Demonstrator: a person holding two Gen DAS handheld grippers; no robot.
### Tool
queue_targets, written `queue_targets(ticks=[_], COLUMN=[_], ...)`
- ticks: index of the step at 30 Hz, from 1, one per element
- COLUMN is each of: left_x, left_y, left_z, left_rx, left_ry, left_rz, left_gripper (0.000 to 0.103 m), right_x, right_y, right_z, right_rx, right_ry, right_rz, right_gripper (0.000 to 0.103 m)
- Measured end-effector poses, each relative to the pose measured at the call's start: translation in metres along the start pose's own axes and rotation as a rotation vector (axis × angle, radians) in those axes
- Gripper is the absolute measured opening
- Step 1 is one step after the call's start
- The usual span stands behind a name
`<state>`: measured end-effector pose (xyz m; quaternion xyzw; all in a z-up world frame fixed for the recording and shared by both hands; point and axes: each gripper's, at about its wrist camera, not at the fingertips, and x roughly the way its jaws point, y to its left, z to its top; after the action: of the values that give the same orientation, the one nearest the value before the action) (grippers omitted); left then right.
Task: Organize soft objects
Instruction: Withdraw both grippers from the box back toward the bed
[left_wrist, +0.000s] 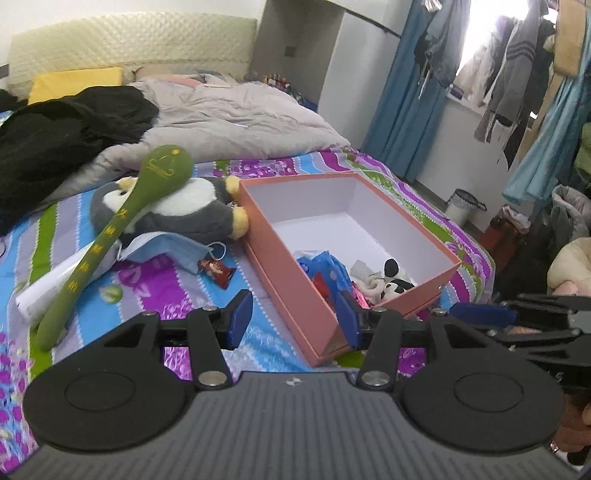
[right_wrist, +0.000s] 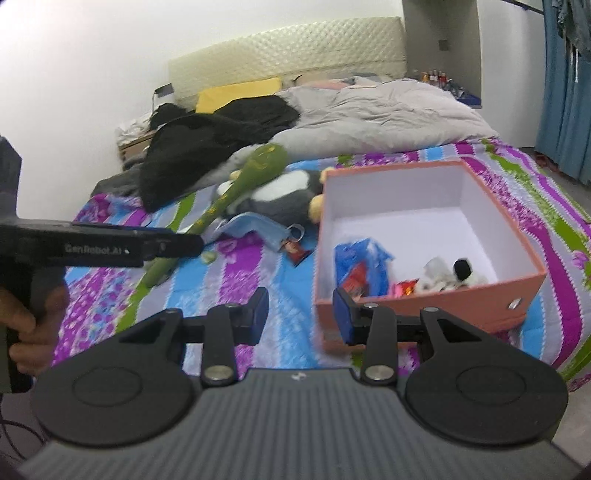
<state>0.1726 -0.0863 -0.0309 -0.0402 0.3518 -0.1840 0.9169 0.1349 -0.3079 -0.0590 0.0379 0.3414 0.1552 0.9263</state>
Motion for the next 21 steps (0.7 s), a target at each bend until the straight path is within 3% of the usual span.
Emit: queue_targets(ticks=[5, 14, 21], left_x=[-0.026, -0.061, -0.079], left_y=[0.002, -0.003, 0.003], left_z=[-0.026, -0.069, -0.103], left_rx=[-0.037, -0.053, -0.085], left_ry=[-0.025, -0.057, -0.030], left_rz=[0.007, 0.099, 0.132], left_gripper=[0.056, 0.056, 0.056], right_x=[-0.009, -0.024, -0.028], right_y=[0.017, 0.044, 0.065], right_z=[-0.020, -0.042, -0.063], right_rx=[-0.013, -0.045, -0.057], right_ry=[-0.016, -0.052, -0.040], right_rz=[0.003, -0.012, 0.003], right_gripper=[0.042, 0.042, 0.042])
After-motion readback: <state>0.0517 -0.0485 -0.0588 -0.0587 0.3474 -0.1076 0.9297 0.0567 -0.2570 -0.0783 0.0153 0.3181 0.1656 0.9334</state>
